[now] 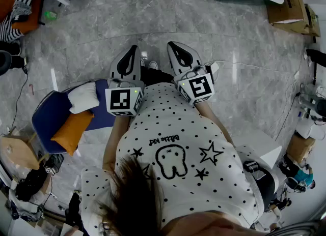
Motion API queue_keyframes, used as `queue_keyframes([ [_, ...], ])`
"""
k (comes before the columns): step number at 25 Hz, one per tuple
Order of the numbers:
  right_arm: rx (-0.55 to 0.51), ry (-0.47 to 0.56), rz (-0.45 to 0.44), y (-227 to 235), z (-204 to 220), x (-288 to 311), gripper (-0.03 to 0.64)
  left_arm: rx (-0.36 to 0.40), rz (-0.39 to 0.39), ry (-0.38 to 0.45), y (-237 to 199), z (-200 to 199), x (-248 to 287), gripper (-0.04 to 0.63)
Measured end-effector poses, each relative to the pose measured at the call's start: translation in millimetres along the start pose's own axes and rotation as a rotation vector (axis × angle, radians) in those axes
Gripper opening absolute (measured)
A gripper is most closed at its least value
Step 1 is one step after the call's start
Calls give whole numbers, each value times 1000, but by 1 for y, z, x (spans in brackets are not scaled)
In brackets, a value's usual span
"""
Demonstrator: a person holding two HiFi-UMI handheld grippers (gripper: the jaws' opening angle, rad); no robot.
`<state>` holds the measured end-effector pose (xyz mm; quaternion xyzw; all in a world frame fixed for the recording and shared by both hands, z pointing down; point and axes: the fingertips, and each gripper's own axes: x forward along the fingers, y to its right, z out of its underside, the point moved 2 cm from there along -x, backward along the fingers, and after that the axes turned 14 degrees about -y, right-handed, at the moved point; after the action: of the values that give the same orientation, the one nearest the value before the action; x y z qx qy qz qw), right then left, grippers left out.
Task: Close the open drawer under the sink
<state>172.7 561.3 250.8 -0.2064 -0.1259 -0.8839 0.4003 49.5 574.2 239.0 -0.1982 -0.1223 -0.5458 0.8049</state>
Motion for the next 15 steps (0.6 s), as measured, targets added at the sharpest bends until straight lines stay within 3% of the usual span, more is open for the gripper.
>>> queue_keyframes([
  [15,-21,-17,-22,8,2,8,14,-16,-17,13,-2,-5,10,9],
])
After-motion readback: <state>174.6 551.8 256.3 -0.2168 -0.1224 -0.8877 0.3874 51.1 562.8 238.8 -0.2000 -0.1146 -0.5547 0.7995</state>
